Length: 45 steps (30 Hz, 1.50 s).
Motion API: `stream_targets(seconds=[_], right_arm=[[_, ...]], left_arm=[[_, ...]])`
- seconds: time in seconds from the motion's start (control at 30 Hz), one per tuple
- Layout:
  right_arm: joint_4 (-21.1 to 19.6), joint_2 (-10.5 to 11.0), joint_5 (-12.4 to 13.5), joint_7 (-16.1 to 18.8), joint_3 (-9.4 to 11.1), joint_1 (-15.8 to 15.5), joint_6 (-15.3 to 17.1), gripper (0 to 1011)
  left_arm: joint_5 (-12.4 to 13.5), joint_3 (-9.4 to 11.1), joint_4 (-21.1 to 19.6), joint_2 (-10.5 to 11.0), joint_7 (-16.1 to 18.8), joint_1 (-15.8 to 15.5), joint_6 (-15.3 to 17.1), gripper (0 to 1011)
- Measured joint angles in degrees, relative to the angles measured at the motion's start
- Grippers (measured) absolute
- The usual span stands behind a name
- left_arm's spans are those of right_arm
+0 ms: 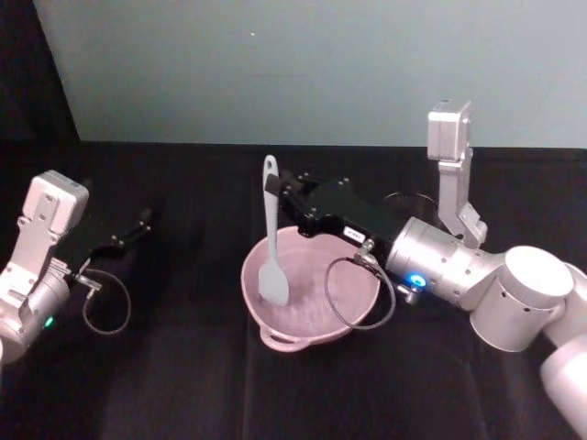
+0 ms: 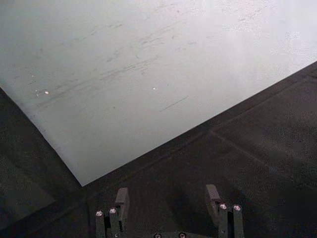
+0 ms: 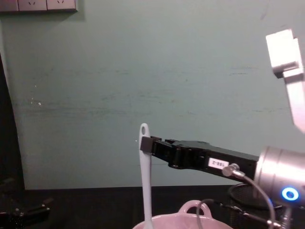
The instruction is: Use the one hand to pick up the spoon and stir the clear water in the bowl.
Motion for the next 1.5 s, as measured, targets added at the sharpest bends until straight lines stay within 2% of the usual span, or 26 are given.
stream_targets(seconds=[0.37,0.5,0.63,0.83,1.07,1.17,1.27,1.5], right_arm=[[6.94,-2.74,-0.45,0.54,-0.57,4.01,-1.24,113],[10.32,-3.24,-0.68,0.55,0.29,5.29,-2.18,113],[11.28,-2.69,-1.16,-0.54,1.75,5.33,-3.11,113],[9.11,-0.38,-1.37,-1.87,4.38,3.29,-3.55,113],[5.45,1.57,-1.56,-2.31,5.45,0.98,-2.59,113],[2.61,2.22,-1.91,-2.04,4.7,-0.35,-1.32,113],[1.45,2.24,-2.04,-1.62,3.94,-0.71,-0.68,113],[-1.4,1.26,-2.4,-0.24,0.91,-1.28,0.34,113]], left_arm=[[0.0,0.0,0.0,0.0,0.0,0.0,0.0,1011],[0.0,0.0,0.0,0.0,0.0,0.0,0.0,1011],[0.0,0.0,0.0,0.0,0.0,0.0,0.0,1011],[0.0,0.0,0.0,0.0,0.0,0.0,0.0,1011],[0.0,0.0,0.0,0.0,0.0,0.0,0.0,1011],[0.0,0.0,0.0,0.0,0.0,0.0,0.0,1011],[0.0,0.0,0.0,0.0,0.0,0.0,0.0,1011],[0.0,0.0,0.0,0.0,0.0,0.0,0.0,1011]])
